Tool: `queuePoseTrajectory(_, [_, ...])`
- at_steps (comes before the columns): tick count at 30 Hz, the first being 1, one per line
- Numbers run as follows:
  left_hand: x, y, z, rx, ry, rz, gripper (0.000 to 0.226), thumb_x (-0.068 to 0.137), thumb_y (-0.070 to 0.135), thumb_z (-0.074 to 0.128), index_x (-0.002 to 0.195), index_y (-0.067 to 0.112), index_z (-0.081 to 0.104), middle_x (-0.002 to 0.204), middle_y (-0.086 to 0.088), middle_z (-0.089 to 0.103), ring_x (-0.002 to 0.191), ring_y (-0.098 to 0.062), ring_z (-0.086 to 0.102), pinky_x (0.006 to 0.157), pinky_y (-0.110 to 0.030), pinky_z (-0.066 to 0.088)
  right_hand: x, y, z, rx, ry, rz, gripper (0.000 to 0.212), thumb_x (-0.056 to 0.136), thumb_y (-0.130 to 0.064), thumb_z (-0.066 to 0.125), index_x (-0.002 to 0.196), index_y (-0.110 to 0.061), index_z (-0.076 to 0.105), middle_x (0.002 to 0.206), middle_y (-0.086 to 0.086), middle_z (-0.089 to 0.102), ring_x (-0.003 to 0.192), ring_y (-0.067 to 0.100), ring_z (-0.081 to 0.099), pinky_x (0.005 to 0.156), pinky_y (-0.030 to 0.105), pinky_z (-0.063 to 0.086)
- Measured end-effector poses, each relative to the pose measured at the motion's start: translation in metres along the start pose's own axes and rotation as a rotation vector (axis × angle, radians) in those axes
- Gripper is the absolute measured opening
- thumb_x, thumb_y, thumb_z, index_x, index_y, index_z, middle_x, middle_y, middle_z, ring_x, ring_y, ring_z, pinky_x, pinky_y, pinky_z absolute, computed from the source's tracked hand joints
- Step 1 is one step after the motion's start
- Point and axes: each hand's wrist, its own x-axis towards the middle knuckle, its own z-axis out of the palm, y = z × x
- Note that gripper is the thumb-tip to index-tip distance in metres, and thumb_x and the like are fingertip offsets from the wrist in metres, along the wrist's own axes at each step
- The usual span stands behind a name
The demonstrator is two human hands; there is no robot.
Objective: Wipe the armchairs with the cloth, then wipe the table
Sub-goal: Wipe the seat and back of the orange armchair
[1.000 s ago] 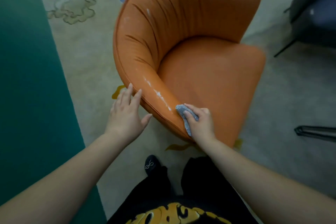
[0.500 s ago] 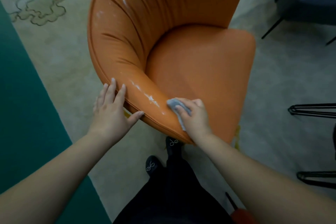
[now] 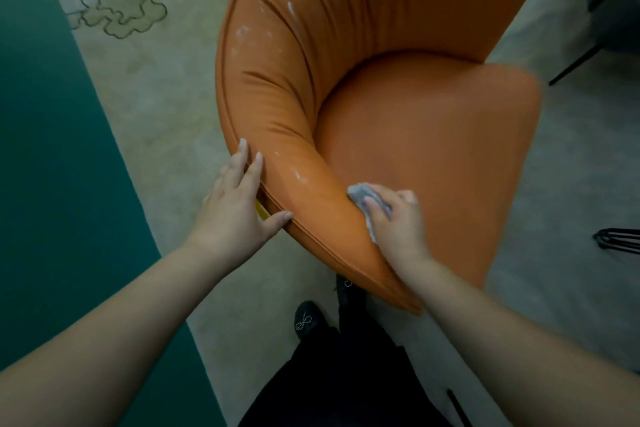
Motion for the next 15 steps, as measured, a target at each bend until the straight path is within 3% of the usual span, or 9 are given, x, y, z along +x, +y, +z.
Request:
queuePoseTrajectory(3, [0.000, 0.000, 0.004, -0.025, 0.023, -0.009, 0.102, 0.079, 0.057, 0.064, 0.153, 0.019, 0.006, 0.160, 0.004, -0.015, 0.147, -0.022, 0.001, 0.117, -0.040, 0.013, -0.018, -0.020, 0.015, 0.082, -0.039, -0.201, 0.032, 0.088, -0.014, 0.065, 0.119, -0.020, 0.067, 0.095, 0.000, 0.042, 0.081, -0.002, 0.045, 0.080, 0.003, 0.037])
queuePoseTrajectory(6, [0.003, -0.002, 0.003, -0.008, 0.014, -0.009, 0.102, 0.078, 0.058, 0.064, 0.153, 0.019, 0.007, 0.160, 0.003, -0.013, 0.147, -0.022, 0.002, 0.116, -0.039, 0.013, -0.001, -0.049, 0.035, 0.070, -0.136, -0.378, 0.033, 0.087, -0.015, 0.067, 0.120, -0.017, 0.066, 0.096, 0.002, 0.041, 0.084, 0.007, 0.045, 0.080, 0.001, 0.035])
queuePoseTrajectory(9, [0.003, -0.003, 0.000, 0.029, 0.006, 0.003, 0.104, 0.076, 0.061, 0.064, 0.153, 0.020, 0.009, 0.160, 0.002, -0.009, 0.146, -0.024, 0.006, 0.116, -0.041, 0.015, 0.027, -0.044, 0.031, 0.062, -0.086, -0.227, 0.032, 0.090, -0.015, 0.063, 0.122, -0.014, 0.064, 0.100, 0.006, 0.041, 0.089, 0.011, 0.046, 0.080, 0.000, 0.032])
queuePoseTrajectory(11, [0.005, -0.003, -0.003, 0.038, -0.007, -0.003, 0.105, 0.075, 0.063, 0.064, 0.153, 0.021, 0.008, 0.161, 0.002, -0.009, 0.146, -0.024, 0.004, 0.117, -0.046, 0.016, 0.027, -0.029, 0.021, 0.021, -0.061, -0.092, 0.032, 0.091, -0.016, 0.061, 0.123, -0.019, 0.064, 0.101, 0.004, 0.041, 0.090, 0.011, 0.048, 0.084, 0.010, 0.036])
queuePoseTrajectory(13, [0.007, -0.002, -0.006, 0.036, -0.017, -0.004, 0.106, 0.073, 0.064, 0.065, 0.153, 0.022, 0.008, 0.160, 0.002, -0.010, 0.147, -0.023, -0.001, 0.117, -0.050, 0.015, 0.008, -0.028, 0.019, 0.035, -0.066, -0.160, 0.032, 0.088, -0.015, 0.065, 0.119, -0.020, 0.066, 0.098, 0.001, 0.041, 0.082, 0.005, 0.045, 0.081, 0.015, 0.040])
queuePoseTrajectory(15, [0.009, -0.002, -0.008, 0.008, -0.013, -0.007, 0.107, 0.071, 0.061, 0.068, 0.153, 0.023, 0.010, 0.160, 0.002, -0.012, 0.147, -0.022, -0.004, 0.117, -0.051, 0.014, -0.010, -0.042, 0.028, 0.082, -0.134, -0.365, 0.034, 0.083, -0.013, 0.070, 0.116, -0.019, 0.068, 0.096, 0.001, 0.041, 0.080, 0.002, 0.043, 0.079, 0.009, 0.039])
